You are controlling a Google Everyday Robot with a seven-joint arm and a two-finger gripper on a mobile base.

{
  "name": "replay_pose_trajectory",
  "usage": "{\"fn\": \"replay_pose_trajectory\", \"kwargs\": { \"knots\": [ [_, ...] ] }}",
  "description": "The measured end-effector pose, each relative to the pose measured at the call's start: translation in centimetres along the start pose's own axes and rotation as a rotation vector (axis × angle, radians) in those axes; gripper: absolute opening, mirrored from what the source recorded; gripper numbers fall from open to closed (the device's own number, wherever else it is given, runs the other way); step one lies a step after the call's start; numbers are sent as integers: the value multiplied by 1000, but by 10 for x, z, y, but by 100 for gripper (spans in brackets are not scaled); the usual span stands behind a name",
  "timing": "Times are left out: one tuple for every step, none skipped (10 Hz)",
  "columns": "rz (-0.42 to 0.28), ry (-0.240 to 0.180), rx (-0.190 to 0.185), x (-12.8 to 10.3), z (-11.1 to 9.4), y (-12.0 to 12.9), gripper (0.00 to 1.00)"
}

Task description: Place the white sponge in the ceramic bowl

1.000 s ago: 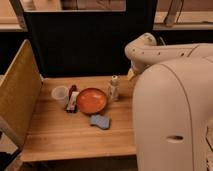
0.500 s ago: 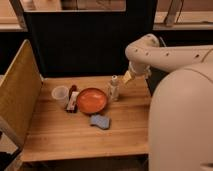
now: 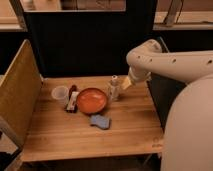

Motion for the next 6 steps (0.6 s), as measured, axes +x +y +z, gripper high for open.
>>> {"fn": "replay_pose_trajectory", "kwargs": {
  "knots": [
    [-28, 3, -12, 9, -2, 14, 80],
    [-51, 5, -20, 14, -3, 24, 80],
    [-87, 6, -33, 18, -4, 42, 80],
    [-130, 10, -45, 21, -5, 61, 80],
    [-164, 11, -55, 23, -6, 77, 80],
    [-166, 12, -55, 23, -6, 77, 80]
  ]
}}
